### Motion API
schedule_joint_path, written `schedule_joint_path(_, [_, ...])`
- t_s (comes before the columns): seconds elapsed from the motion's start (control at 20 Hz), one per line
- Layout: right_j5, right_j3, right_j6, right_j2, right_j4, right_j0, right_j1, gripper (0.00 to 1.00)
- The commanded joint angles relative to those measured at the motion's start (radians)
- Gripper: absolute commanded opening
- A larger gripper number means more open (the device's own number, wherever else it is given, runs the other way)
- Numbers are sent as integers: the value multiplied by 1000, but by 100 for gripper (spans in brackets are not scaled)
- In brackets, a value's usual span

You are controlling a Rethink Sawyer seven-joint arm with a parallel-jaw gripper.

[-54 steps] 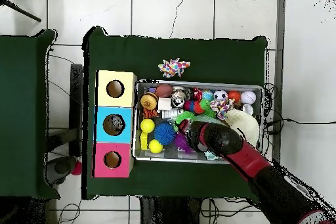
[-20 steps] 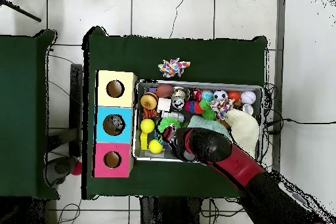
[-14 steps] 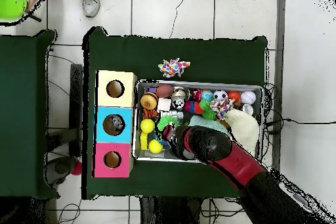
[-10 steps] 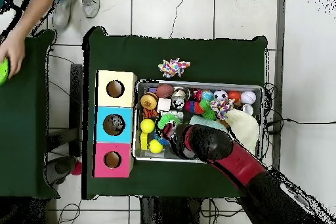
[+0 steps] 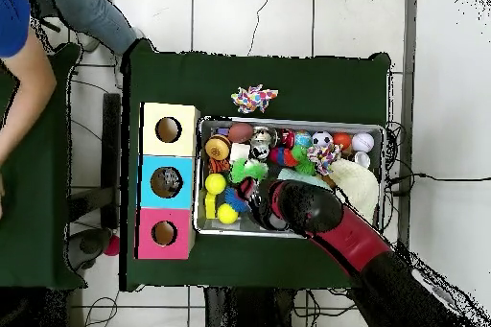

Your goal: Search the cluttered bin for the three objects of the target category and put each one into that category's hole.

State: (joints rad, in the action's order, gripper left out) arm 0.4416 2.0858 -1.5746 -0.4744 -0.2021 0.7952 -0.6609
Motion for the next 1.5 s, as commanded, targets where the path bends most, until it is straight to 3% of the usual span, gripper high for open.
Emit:
schedule_joint_path(0.05, [29,11,-183,-17,-63,-7,9,100])
schedule_joint_path(0.25, [65,-21,-169,12,-54,-15,17,100])
schedule_joint_path(0.45, [123,-94,-124,89,13,-43,27,100])
schedule_joint_path(0.6, [133,-210,-21,210,174,-91,39,100])
schedule_joint_path(0.8, [92,-322,88,256,350,-101,83,100])
schedule_joint_path(1.0, [86,-401,123,288,520,-135,101,100])
schedule_joint_path(1.5, [15,-464,103,273,798,-171,137,100])
